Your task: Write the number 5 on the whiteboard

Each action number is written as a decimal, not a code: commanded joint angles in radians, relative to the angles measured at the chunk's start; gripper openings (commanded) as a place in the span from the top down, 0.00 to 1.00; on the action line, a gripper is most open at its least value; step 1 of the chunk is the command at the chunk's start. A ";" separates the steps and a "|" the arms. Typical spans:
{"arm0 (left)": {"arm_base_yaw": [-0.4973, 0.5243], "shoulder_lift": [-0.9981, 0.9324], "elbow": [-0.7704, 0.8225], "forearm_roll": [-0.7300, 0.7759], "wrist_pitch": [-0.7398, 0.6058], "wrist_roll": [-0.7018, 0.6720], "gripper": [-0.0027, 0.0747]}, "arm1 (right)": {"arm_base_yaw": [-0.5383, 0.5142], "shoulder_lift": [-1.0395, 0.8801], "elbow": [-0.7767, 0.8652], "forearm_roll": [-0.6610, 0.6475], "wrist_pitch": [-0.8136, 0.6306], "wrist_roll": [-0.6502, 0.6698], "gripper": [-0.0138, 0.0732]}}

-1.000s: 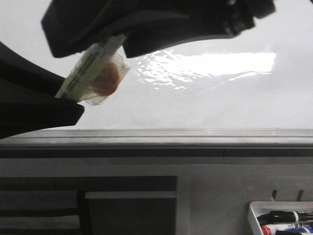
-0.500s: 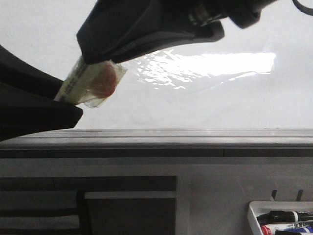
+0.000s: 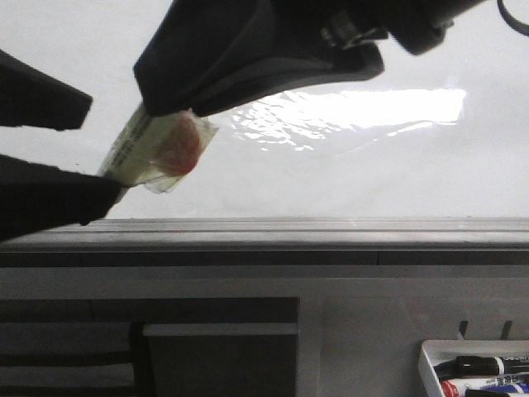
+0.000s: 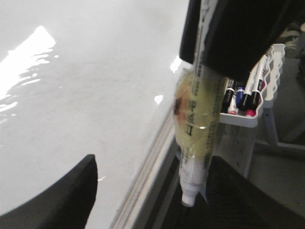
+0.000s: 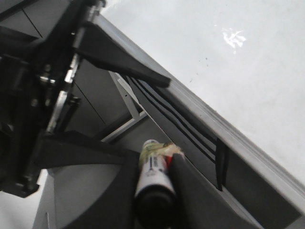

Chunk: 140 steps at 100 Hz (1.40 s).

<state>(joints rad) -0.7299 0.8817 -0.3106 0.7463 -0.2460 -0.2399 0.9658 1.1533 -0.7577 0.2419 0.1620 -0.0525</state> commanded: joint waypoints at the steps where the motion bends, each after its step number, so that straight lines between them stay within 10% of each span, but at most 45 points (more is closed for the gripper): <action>1: -0.009 -0.089 -0.027 -0.032 -0.021 -0.042 0.37 | -0.030 -0.015 -0.036 0.013 -0.050 -0.005 0.91; 42: -0.005 -0.425 -0.027 -0.110 0.265 -0.072 0.37 | -0.166 0.022 -0.216 -0.009 0.082 -0.009 0.91; 85: -0.005 -0.430 -0.027 -0.140 0.262 -0.072 0.44 | -0.267 0.203 -0.435 -0.090 0.103 -0.017 0.91; 140: -0.005 -0.430 -0.027 -0.140 0.262 -0.072 0.44 | -0.262 0.211 -0.304 -0.072 0.101 -0.017 0.91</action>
<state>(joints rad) -0.7299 0.4488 -0.3106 0.6143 0.0719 -0.3009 0.7190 1.4044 -1.0473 0.2049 0.3200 -0.0584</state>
